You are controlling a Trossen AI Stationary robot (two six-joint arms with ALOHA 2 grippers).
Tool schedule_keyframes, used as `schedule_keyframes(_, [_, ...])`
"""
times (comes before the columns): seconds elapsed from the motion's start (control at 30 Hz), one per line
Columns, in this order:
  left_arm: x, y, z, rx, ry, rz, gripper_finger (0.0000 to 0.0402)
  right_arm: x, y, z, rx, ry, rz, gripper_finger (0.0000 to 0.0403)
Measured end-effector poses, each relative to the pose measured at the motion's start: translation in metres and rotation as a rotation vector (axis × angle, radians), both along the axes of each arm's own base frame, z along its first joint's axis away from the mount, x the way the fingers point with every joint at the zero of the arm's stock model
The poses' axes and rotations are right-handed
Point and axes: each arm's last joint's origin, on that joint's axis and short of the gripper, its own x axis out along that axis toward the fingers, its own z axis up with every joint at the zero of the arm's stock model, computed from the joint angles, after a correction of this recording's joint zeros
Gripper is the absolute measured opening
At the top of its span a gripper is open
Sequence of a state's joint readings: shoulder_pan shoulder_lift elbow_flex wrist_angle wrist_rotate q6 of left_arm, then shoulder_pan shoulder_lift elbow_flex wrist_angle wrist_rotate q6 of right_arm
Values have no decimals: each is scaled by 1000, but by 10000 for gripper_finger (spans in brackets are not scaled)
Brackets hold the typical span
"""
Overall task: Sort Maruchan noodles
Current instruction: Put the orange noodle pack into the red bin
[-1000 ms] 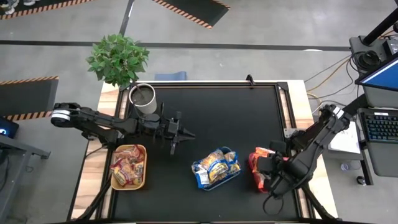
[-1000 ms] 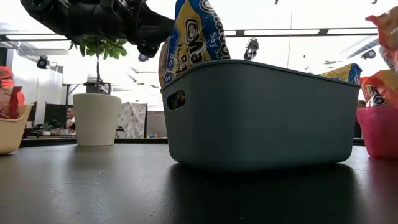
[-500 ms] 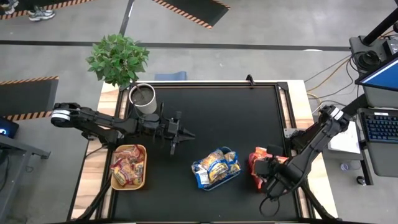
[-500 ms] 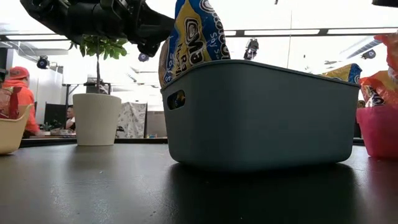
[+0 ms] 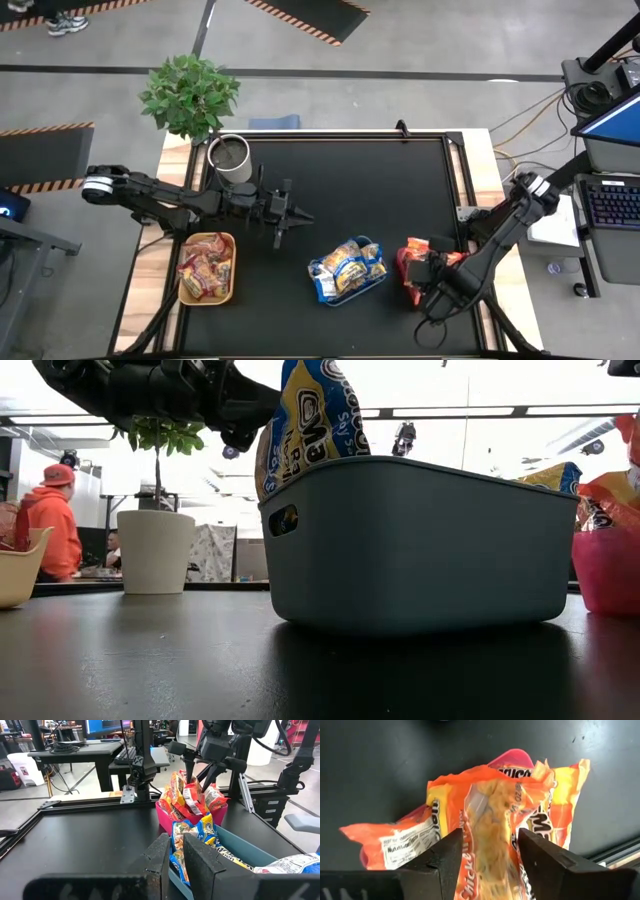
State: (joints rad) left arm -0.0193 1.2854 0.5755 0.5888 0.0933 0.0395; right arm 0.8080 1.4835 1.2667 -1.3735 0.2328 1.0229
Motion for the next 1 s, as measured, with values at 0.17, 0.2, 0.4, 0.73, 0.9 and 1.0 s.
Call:
schedule_keyframes(0.17, [0,0,0,0,1,0,40,-2,1,-3,3,11,17,164])
schedule_keyframes(0.2, [0,0,0,0,1,0,40,-2,2,-6,5,19,18,156])
schedule_keyframes(0.4, [0,0,0,0,2,0,40,-1,2,-22,-13,27,43,106])
schedule_keyframes(0.73, [0,0,0,-1,1,0,40,-2,-1,-20,-36,-5,28,108])
schedule_keyframes(0.9, [-1,0,1,0,-5,1,40,-6,-6,-6,-59,-5,30,130])
schedule_keyframes(1.0, [-4,-3,6,1,-19,-6,40,-10,-13,3,-86,-51,50,137])
